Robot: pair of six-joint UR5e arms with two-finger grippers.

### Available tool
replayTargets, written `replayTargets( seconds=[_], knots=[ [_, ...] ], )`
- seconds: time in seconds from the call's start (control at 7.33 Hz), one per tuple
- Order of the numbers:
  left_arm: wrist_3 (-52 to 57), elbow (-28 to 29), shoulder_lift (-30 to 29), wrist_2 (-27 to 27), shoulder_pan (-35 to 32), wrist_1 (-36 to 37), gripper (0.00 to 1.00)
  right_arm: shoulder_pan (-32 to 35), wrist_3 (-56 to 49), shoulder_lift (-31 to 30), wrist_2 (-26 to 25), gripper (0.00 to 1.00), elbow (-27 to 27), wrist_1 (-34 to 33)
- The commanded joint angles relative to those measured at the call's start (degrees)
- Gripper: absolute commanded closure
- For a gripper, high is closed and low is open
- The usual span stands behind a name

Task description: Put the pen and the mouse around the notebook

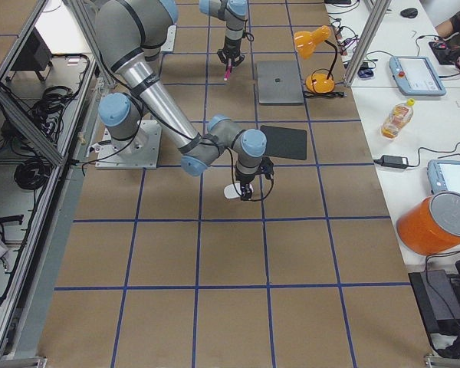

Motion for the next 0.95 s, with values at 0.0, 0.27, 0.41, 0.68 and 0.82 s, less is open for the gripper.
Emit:
replayTargets(
  seconds=[0.0,0.27,0.41,0.68,0.82],
  knots=[
    [-2.20,1.41,-2.34,-0.72,-0.56,1.15,1.00,0.00,0.38,0.09,0.06,0.11,0.01,0.00],
    [-1.51,1.42,-2.26,-0.11,-0.21,4.64,0.01,0.00,0.38,0.88,0.15,0.11,-0.08,0.00],
    [-0.98,1.76,-1.82,-0.11,0.23,4.66,0.00,0.00,0.38,0.88,0.24,0.11,-0.08,0.09],
    [10.48,3.77,2.03,0.15,2.51,2.22,0.00,0.00,0.38,0.79,0.15,0.42,-0.35,0.09],
    [23.94,5.01,4.40,0.24,4.00,-4.41,0.00,0.00,0.38,0.71,0.15,0.49,-0.43,0.09]
  ],
)
